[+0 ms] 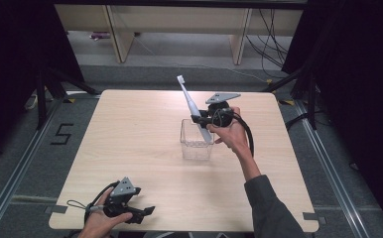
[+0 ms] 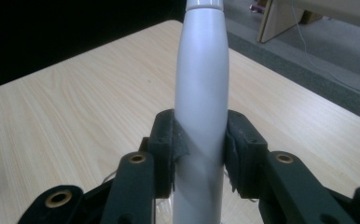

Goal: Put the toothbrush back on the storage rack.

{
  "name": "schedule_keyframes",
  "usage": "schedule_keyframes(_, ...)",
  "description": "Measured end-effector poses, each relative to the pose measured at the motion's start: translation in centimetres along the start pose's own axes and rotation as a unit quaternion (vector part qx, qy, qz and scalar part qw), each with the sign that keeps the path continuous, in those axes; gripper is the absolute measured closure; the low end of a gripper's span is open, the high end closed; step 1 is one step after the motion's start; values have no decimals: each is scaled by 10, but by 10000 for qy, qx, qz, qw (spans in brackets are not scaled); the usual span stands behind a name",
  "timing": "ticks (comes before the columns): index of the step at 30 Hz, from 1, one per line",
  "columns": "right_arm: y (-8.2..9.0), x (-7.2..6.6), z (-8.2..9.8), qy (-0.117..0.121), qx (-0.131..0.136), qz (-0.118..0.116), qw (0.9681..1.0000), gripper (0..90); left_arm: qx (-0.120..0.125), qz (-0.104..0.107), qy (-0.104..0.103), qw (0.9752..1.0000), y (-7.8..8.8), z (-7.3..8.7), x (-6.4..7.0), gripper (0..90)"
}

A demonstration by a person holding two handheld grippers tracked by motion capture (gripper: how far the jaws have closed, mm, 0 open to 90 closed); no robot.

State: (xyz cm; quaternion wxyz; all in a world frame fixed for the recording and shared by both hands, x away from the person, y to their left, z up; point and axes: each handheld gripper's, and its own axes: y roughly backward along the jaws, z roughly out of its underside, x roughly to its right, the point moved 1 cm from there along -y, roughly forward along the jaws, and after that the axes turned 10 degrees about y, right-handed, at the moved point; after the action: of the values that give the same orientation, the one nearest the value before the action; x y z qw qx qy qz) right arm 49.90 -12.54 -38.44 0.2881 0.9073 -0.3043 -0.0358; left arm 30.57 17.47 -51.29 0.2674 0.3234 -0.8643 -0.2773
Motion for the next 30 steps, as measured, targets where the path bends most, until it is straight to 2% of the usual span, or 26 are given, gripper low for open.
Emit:
schedule_keyframes(2, -5, 1, 3, 103, -20, 57, 9999, 664, -27, 5, -24, 10000, 0, 0, 0, 149)
schedule_keyframes(3, -7, -1, 5, -43, -38, 20, 10000, 664, -25, -7, -25, 10000, 0, 0, 0, 149)
schedule_keyframes(4, -9, 0, 7, 75, -65, 45, 9999, 664, -10, 2, -1, 10000, 0, 0, 0, 149)
schedule_keyframes(5, -10, -1, 8, 30, -151, 17, 9999, 664, -27, 5, -25, 10000, 0, 0, 0, 149)
schedule_keyframes(7, -15, -1, 11, 152, -215, 21, 9997, 664, -27, 6, -20, 10000, 0, 0, 0, 149)
schedule_keyframes(9, -17, -3, 12, 66, -318, 54, 9995, 664, -27, 6, -21, 10000, 0, 0, 0, 149)
schedule_keyframes(10, -19, -3, 14, 176, -309, 80, 9993, 664, -25, 9, -17, 10000, 0, 0, 0, 149)
schedule_keyframes(11, -21, -5, 15, 78, -330, 100, 9994, 664, -27, 8, -18, 10000, 0, 0, 0, 149)
schedule_keyframes(13, -23, -5, 16, 178, -465, 91, 9987, 664, -17, 3, -21, 10000, 0, 0, 0, 149)
schedule_keyframes(14, -27, -5, 18, 229, -377, 172, 9989, 664, -8, -33, -35, 10000, 0, 0, 0, 149)
schedule_keyframes(15, -26, -5, 18, 270, -519, 74, 9983, 664, -31, -11, -35, 10000, 0, 0, 0, 149)
schedule_keyframes(16, -27, -6, 19, 233, -545, 53, 9982, 664, -14, 0, -22, 10000, 0, 0, 0, 149)
schedule_keyframes(19, -32, -9, 21, 325, -655, 99, 9973, 664, 31, 38, 35, 10000, -1, 0, 1, 149)
schedule_keyframes(21, -33, -11, 21, 258, -614, 141, 9977, 664, 44, 40, 45, 10000, -1, 0, 1, 149)
schedule_keyframes(22, -34, -11, 21, 314, -765, 105, 9965, 664, -39, -44, -31, 10000, 0, 0, 0, 149)
schedule_keyframes(24, -37, -14, 22, 220, -803, 154, 9964, 664, -26, 1, -16, 10000, 0, 0, 1, 149)
schedule_keyframes(28, -39, -15, 22, 378, -852, 127, 9956, 664, 39, 40, 41, 10000, -1, 0, 1, 149)
schedule_keyframes(29, -40, -17, 22, 270, -841, 142, 9960, 664, 25, 42, 36, 10000, -1, 0, 1, 149)
schedule_keyframes(30, -40, -17, 22, 292, -904, 99, 9954, 664, 31, 43, 33, 10000, -1, 0, 1, 149)
